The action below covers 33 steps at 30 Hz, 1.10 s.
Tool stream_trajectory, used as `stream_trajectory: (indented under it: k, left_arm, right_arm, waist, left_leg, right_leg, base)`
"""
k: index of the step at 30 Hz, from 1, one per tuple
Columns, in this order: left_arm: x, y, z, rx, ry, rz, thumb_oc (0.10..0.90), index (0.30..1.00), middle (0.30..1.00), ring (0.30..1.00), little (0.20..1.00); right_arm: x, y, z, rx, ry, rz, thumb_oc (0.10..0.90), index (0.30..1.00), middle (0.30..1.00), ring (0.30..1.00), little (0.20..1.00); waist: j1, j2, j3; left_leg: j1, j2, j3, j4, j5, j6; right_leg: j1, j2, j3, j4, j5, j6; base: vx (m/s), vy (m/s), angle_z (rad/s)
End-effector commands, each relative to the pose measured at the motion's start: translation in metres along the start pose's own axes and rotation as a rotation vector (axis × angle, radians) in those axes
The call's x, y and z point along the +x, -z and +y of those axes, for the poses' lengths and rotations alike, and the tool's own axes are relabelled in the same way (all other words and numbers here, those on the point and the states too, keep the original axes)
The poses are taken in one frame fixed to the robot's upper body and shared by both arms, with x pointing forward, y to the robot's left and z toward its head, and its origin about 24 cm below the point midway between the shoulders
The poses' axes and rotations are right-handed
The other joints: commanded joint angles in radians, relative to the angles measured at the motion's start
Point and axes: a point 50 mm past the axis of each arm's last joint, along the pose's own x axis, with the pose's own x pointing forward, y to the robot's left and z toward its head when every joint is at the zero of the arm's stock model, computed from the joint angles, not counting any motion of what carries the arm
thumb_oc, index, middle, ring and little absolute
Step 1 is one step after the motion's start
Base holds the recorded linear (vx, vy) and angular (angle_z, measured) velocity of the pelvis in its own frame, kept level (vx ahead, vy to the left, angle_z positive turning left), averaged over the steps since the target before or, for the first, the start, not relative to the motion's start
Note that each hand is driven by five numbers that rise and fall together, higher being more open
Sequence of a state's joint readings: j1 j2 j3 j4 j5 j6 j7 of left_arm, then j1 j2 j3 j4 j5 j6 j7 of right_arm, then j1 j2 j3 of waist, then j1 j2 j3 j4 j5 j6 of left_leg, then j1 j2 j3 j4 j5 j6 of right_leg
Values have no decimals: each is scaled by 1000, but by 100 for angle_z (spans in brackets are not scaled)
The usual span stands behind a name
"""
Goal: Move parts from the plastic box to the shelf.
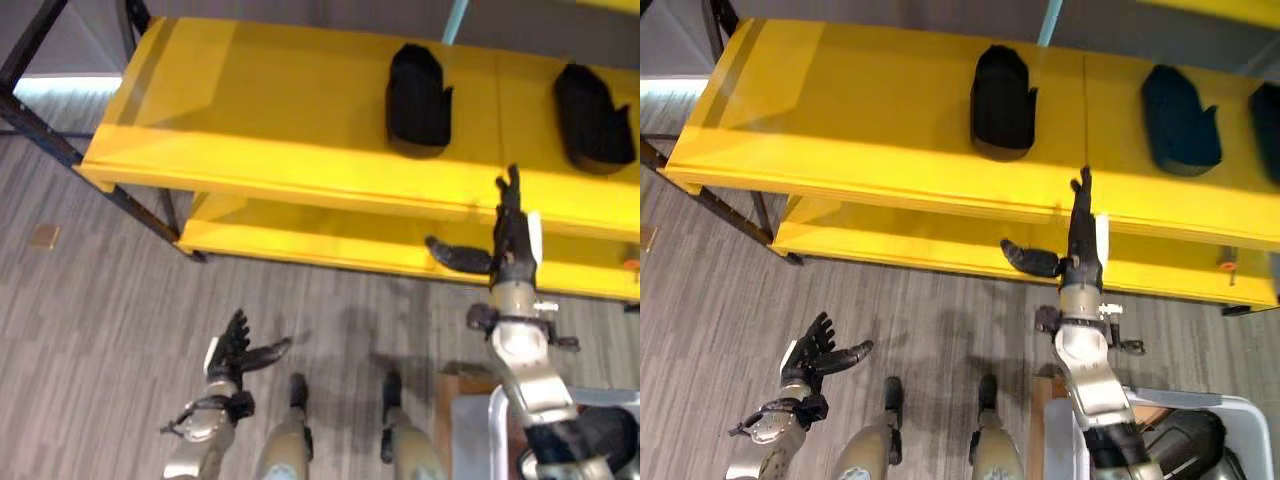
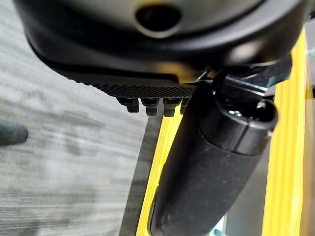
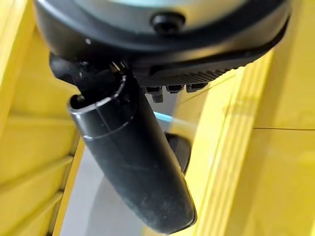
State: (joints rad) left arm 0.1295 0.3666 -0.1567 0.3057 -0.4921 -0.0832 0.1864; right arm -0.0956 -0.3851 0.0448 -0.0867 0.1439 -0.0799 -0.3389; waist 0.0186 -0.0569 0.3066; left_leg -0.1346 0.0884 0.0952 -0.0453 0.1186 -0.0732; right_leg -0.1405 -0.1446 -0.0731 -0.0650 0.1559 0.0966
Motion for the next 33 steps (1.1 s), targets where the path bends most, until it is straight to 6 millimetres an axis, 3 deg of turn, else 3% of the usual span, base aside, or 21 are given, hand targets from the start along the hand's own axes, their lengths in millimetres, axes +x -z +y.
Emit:
stream_trajectory:
  k: [1,10,23,26,29,33]
  left_arm:
    - [-2,-10,5,45,0,-80,900,1000,1000,1000,1000]
    - [-10,3,13,26,-69,-48,900,1000,1000,1000,1000]
    - [-15,9,11,32,-58,-35,900,1000,1000,1000,1000]
    - [-13,1,12,51,-48,-65,900,1000,1000,1000,1000]
    - [-11,-6,11,43,-49,-93,900,1000,1000,1000,1000]
    - [-9,-13,9,63,-30,-120,900,1000,1000,1000,1000]
  right_arm:
    - [12,-58,-15,120,23,-327,900,1000,1000,1000,1000]
    - [-20,-28,-12,242,-29,-168,900,1000,1000,1000,1000]
    - [-31,-18,-3,278,-113,-96,900,1000,1000,1000,1000]
    - [-32,-14,-4,271,-98,-80,900,1000,1000,1000,1000]
    - [-31,-15,-1,259,-114,-82,900,1000,1000,1000,1000]
    - [-33,-11,0,254,-129,-57,900,1000,1000,1000,1000]
  waist:
    - [-9,18,-168]
    - [-40,6,-250]
    - [-48,3,-286]
    - [-44,2,-281]
    - [-42,0,-256]
    - [-42,-10,-224]
  left_leg:
    - [6,42,-50,-17,-1,-12]
    - [62,56,-15,-42,-12,-17]
    - [92,52,-9,-42,-26,-8]
    - [81,31,-21,-42,-32,5]
    - [69,-19,-29,-41,-48,40]
    - [44,-69,-27,32,-92,67]
  right_leg:
    - [13,-19,-20,58,-57,53]
    - [60,-14,-7,16,-39,63]
    - [86,-23,3,22,-48,64]
    - [82,-41,-6,27,-41,75]
    - [62,-87,-1,58,-27,95]
    - [57,-134,12,77,2,110]
  base:
    - [65,33,-11]
    - [27,32,-12]
    - [10,9,-1]
    - [15,123,9]
    - [-1,204,13]
    - [-12,172,4]
